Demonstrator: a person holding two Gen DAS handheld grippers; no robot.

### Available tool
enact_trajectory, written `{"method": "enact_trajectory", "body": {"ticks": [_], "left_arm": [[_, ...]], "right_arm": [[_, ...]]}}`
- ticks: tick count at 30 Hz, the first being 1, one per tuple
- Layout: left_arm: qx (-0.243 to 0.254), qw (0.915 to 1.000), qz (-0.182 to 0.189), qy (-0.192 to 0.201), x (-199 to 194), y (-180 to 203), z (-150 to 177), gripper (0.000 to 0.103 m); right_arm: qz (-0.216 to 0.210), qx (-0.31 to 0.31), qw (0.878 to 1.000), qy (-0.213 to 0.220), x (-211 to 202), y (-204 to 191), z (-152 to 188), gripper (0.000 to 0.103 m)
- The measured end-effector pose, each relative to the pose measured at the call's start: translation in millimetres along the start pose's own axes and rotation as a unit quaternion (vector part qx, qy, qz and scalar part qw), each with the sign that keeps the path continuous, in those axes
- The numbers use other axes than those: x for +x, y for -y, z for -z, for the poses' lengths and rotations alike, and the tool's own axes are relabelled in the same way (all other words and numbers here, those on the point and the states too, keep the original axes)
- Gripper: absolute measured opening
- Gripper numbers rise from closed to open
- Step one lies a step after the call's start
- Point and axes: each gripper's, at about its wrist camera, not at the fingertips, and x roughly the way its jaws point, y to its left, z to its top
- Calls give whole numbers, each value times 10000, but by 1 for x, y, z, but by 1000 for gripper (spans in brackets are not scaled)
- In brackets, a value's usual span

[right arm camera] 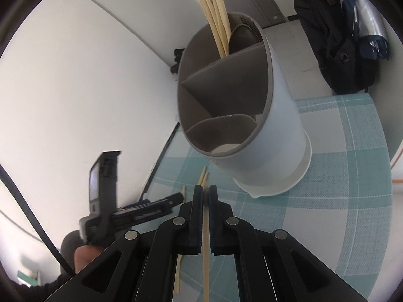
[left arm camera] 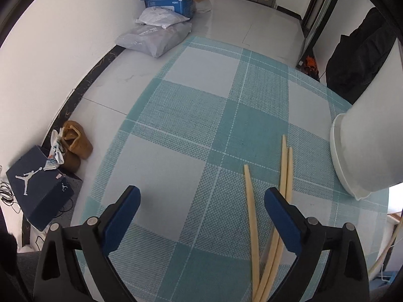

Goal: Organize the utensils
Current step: 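Grasp a chopstick with the left gripper while the right gripper lifts its chopstick toward the holder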

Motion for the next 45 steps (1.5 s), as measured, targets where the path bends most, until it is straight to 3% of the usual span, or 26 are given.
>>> {"method": "enact_trajectory", "body": {"ticks": [3, 6, 9, 11, 14, 17, 24, 35, 39, 45], "left_arm": [[124, 9999, 54, 19, 1, 3, -1, 90], [365, 9991, -179, 69, 3, 11, -2, 84], [491, 9987, -101, 118, -1, 16, -4, 62], [543, 9984, -34, 135, -3, 19, -5, 39], [545, 9984, 67, 94, -3, 24, -7, 16], [315, 9994, 157, 11, -1, 18, -9, 5], [-117, 9995, 274, -57, -1, 15, -12, 2], [-181, 9944, 315, 992, -57, 9, -19, 1], [-88, 9896, 445, 1367, -83, 7, -18, 1], [78, 9772, 923, 1909, -122, 5, -6, 1]], "right_arm": [[-12, -51, 10000, 36, -1, 7, -3, 3], [28, -161, 9999, 46, -1, -1, 0, 3], [47, -266, 9996, 110, -8, -10, 9, 3], [0, -226, 9995, 197, -15, -11, 9, 3], [-68, -202, 9993, 318, -28, -12, 8, 3], [-101, -354, 9981, 492, -39, -17, 11, 3], [-94, -464, 9967, 656, -53, -27, 15, 3], [169, -748, 9937, 820, -57, -46, 26, 3], [301, -858, 9920, 875, -55, -53, 32, 3], [536, -840, 9899, 1006, -57, -56, 36, 3]]}}
